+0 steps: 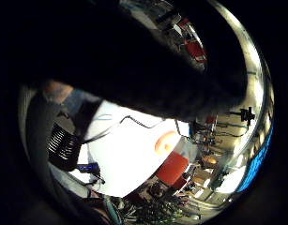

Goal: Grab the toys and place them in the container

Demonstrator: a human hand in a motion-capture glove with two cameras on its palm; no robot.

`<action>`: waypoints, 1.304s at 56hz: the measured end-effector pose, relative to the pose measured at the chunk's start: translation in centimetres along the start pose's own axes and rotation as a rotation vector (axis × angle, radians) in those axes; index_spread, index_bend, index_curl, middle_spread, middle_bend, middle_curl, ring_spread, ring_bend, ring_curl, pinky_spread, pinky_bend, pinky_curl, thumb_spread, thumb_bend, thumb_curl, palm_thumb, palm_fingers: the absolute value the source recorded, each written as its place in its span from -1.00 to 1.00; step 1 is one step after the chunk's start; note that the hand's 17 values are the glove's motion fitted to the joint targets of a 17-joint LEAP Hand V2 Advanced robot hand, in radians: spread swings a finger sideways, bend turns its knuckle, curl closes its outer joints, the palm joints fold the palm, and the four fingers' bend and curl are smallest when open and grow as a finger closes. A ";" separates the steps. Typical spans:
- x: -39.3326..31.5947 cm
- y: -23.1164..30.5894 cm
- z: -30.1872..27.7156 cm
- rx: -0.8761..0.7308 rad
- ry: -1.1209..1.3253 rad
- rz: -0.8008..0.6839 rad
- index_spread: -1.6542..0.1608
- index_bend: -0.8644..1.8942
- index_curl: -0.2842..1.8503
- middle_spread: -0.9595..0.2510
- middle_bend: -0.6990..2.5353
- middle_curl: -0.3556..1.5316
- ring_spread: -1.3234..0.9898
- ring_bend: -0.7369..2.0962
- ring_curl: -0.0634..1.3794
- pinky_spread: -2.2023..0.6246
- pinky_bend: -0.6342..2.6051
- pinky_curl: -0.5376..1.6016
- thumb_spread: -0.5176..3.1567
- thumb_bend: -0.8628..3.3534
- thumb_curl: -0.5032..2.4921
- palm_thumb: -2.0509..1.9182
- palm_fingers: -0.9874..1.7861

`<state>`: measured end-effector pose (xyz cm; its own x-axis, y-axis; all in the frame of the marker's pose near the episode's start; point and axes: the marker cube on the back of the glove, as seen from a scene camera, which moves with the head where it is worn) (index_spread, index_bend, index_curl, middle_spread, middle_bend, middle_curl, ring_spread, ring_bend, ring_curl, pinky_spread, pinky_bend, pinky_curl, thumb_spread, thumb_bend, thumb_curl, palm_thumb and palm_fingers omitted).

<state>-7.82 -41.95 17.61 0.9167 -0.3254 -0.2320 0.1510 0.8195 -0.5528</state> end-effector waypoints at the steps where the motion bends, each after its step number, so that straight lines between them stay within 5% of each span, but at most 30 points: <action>1: 0.4 0.4 -0.1 0.007 0.002 0.010 0.58 -0.37 -0.57 0.34 -0.46 0.35 0.00 0.09 -0.27 0.50 0.12 -0.10 -0.07 -0.63 -0.29 0.09 -0.53; 15: 11.3 8.8 0.5 -0.004 0.099 0.226 0.57 -0.31 -0.60 0.56 -0.45 0.20 0.07 -0.03 -0.42 0.57 0.03 -0.16 -0.06 -0.60 -0.36 0.04 -0.40; 21: 17.6 12.4 1.7 -0.037 -0.028 0.444 0.57 -0.28 -0.59 0.60 -0.45 0.16 0.08 -0.04 -0.43 0.58 -0.01 -0.18 -0.04 -0.60 -0.38 0.05 -0.37; 33: 24.2 17.6 7.8 -0.147 -0.051 0.647 0.56 -0.28 -0.57 0.65 -0.44 0.09 0.08 -0.05 -0.45 0.59 -0.04 -0.19 -0.01 -0.59 -0.41 0.07 -0.33; 60: 28.5 18.3 19.0 -0.280 -0.231 0.917 0.52 -0.32 -0.59 0.71 -0.52 -0.15 0.11 -0.24 -0.53 0.59 0.11 -0.13 -0.08 -0.61 -0.44 0.02 -0.50; 73: 27.8 17.7 19.6 -0.121 -0.135 0.899 0.45 -0.23 -0.56 0.67 -0.45 -0.25 0.07 -0.01 -0.43 0.49 0.16 -0.12 0.16 -0.52 -0.43 0.13 -0.10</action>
<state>27.57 -27.26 17.06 0.7065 0.4752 -0.5244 -0.6731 0.6801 -0.2906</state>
